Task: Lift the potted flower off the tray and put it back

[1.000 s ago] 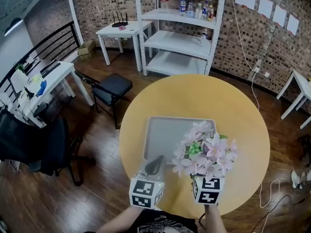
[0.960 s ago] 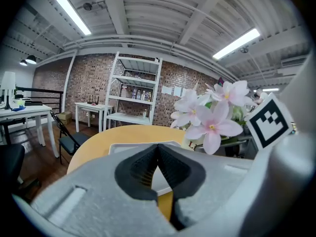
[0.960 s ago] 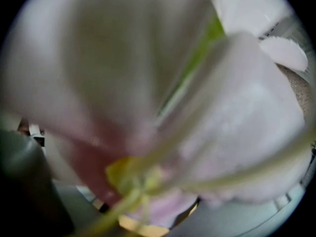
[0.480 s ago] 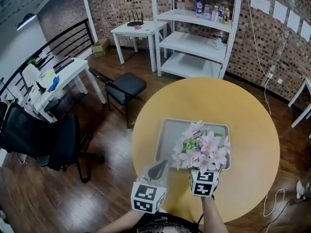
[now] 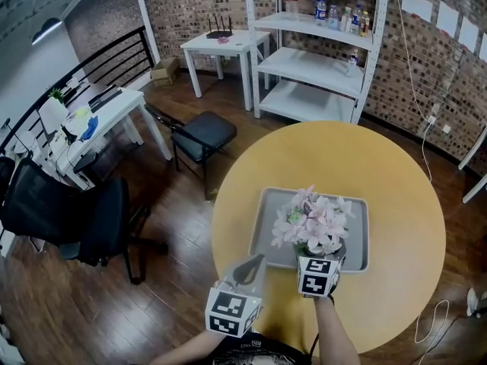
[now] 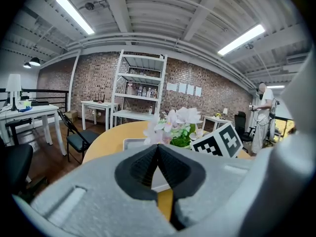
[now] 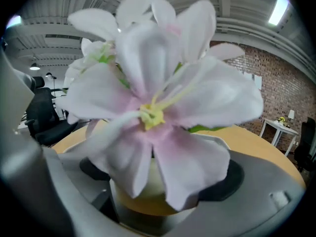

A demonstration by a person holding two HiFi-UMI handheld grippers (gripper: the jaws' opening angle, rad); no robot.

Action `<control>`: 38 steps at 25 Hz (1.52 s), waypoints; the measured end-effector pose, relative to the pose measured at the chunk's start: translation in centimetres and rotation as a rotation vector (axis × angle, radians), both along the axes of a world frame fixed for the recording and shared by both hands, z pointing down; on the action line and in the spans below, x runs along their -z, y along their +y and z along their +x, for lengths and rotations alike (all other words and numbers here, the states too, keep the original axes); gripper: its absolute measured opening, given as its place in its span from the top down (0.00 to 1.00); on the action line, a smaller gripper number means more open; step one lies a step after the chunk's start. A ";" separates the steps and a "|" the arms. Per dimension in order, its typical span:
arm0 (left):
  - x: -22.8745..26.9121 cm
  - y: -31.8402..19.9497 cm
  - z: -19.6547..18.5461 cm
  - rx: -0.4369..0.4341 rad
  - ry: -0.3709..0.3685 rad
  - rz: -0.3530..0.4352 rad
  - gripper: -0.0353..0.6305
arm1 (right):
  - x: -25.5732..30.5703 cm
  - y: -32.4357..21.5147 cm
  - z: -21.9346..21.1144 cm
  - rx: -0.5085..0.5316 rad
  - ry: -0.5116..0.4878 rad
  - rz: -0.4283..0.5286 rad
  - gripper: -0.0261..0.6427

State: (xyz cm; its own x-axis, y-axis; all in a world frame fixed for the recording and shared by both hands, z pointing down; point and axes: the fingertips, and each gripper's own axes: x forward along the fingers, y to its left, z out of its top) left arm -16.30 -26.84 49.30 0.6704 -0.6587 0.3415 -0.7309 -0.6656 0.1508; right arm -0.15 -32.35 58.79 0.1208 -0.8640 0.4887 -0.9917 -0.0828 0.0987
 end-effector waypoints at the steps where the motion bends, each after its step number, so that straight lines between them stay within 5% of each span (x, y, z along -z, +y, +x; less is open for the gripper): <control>1: -0.1 -0.1 -0.1 0.002 -0.001 -0.001 0.94 | -0.2 -0.1 0.0 0.001 0.001 -0.003 0.21; 19: -0.3 -0.7 -0.4 0.001 0.003 -0.023 0.94 | -1.7 -0.4 -0.4 0.010 -0.031 -0.073 0.21; 34: -0.8 2.3 1.2 -0.003 0.010 -0.041 0.94 | -0.1 4.4 -0.9 0.048 -0.067 -0.052 0.21; 38: -0.3 3.2 2.1 -0.013 0.025 -0.043 0.94 | 2.1 6.2 -1.0 0.050 -0.071 -0.029 0.29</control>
State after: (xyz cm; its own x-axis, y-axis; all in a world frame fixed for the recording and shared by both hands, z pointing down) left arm -14.17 -23.61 49.57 0.6877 -0.6347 0.3526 -0.7176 -0.6679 0.1972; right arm -1.15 -26.17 56.71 0.0421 -0.8535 0.5194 -0.9991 -0.0311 0.0300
